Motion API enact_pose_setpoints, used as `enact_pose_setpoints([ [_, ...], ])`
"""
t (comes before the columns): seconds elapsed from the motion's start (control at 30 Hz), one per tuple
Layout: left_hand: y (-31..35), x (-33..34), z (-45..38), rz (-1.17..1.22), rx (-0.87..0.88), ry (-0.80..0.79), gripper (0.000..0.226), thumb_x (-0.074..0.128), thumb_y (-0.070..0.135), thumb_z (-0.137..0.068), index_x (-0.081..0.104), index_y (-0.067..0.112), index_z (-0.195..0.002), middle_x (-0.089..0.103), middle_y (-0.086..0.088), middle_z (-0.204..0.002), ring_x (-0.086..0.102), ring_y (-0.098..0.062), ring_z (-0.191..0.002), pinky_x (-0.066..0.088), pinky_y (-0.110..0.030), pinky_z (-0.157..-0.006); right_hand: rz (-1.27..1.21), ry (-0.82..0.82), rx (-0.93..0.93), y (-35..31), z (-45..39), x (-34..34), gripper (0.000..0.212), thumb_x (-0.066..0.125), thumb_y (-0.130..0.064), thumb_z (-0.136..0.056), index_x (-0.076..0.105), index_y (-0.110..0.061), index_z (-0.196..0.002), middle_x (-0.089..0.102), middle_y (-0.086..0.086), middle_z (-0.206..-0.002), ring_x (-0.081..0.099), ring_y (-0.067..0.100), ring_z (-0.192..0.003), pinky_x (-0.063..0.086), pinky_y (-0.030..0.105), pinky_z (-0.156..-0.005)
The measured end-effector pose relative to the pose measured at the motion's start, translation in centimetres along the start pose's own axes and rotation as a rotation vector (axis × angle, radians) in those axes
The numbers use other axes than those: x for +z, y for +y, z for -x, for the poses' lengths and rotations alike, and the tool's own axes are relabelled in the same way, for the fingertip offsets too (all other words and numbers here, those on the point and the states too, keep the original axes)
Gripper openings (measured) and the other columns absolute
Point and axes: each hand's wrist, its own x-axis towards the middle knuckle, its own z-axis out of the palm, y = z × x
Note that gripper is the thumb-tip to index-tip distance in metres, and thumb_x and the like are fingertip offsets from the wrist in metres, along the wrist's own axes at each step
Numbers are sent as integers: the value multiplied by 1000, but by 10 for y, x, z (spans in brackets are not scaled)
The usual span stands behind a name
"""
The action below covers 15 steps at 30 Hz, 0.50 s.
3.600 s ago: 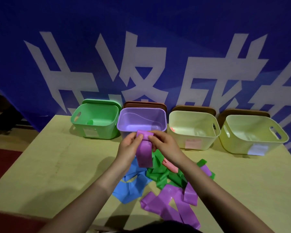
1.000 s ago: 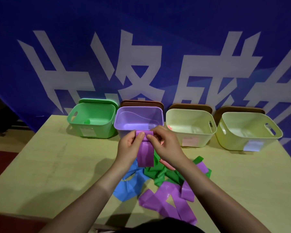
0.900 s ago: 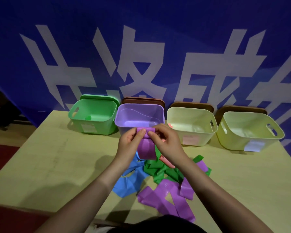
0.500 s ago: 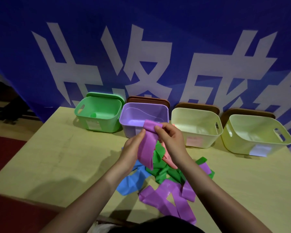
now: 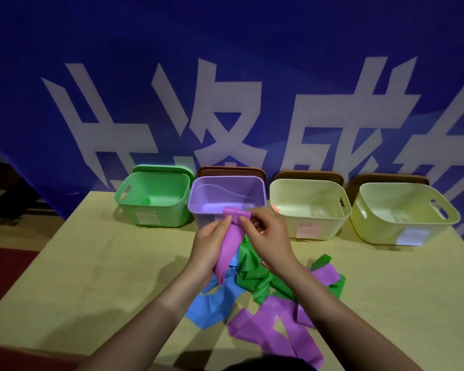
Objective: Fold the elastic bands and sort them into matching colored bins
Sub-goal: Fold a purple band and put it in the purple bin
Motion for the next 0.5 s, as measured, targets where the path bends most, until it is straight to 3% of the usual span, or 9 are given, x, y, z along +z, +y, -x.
enact_pose_setpoints([
  [0.13,1,2,0,-59,33,-21,18,58,20,-94,72,18,-82,69,-13,-87,57,-21,-80,43,-35,-75,80,51,18,6,-2,4,23,67,-17,-86,56,-10,-67,45,-9,-59,42,3,-57,32,13,-55],
  [0.3,2,5,5,-105,63,-18,21,54,22,-96,70,19,-83,65,-11,-83,54,-20,-76,41,-33,-70,-58,55,198,10,-8,8,22,65,-16,-88,59,-5,-71,52,2,-62,43,7,-57,37,23,-56],
  [0.4,5,6,4,-88,29,43,25,53,27,-97,69,19,-80,67,-11,-84,57,-21,-77,43,-34,-72,110,61,-18,10,-7,3,22,65,-16,-88,57,-7,-69,50,0,-63,42,9,-61,30,17,-56],
  [0.5,7,5,3,-69,4,75,37,48,38,-98,71,14,-82,71,-15,-88,63,-23,-79,50,-38,-77,307,-25,-324,12,-6,-4,14,62,-17,-88,62,-8,-78,52,3,-68,43,14,-64,32,23,-56],
])
